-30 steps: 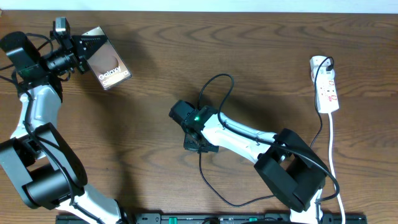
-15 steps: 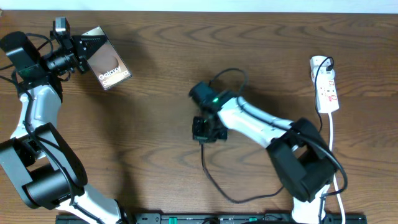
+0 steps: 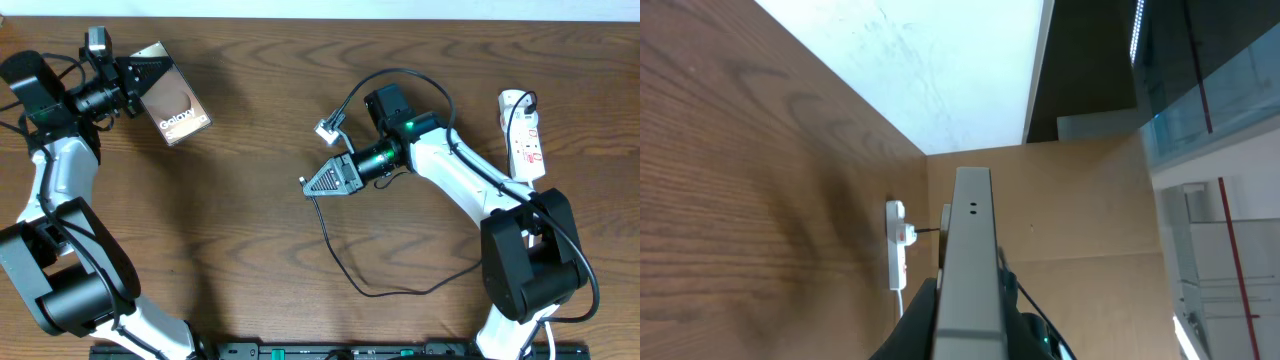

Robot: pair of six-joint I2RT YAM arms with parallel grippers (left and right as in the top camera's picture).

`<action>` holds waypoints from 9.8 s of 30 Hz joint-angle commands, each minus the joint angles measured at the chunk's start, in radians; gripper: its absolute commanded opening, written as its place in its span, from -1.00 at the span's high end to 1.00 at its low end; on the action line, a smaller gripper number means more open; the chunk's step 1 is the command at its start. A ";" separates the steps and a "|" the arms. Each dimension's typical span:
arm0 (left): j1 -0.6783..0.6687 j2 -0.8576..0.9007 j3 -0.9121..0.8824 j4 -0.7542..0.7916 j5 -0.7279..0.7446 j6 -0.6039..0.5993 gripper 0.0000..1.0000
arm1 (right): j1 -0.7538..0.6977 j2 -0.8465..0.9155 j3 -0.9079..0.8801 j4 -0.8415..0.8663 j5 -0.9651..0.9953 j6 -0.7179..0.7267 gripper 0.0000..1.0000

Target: Plug charger to phone and switch on socket

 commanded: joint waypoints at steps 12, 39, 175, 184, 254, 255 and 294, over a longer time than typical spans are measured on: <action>-0.071 -0.028 0.016 0.009 0.031 0.057 0.85 | 0.034 0.070 0.015 0.244 -0.286 -0.078 0.98; -0.295 -0.028 0.016 0.372 -0.179 -0.104 0.85 | 0.050 0.084 0.015 0.826 -0.223 0.550 0.98; -0.308 -0.028 0.016 0.555 -0.134 -0.317 0.85 | 0.045 0.084 0.015 1.346 -0.066 1.051 0.98; -0.308 -0.028 0.016 0.555 -0.133 -0.317 0.85 | 0.047 0.084 0.015 1.333 -0.057 1.051 0.98; -0.322 -0.028 0.016 0.555 -0.027 -0.289 0.85 | 0.049 0.084 0.015 1.334 0.104 1.223 0.98; -0.322 -0.028 0.016 0.555 -0.027 -0.289 0.85 | 0.049 0.084 0.015 1.334 0.107 1.223 0.98; -0.322 -0.028 0.016 0.555 -0.017 -0.289 0.85 | 0.049 0.084 0.015 1.334 0.206 1.284 0.98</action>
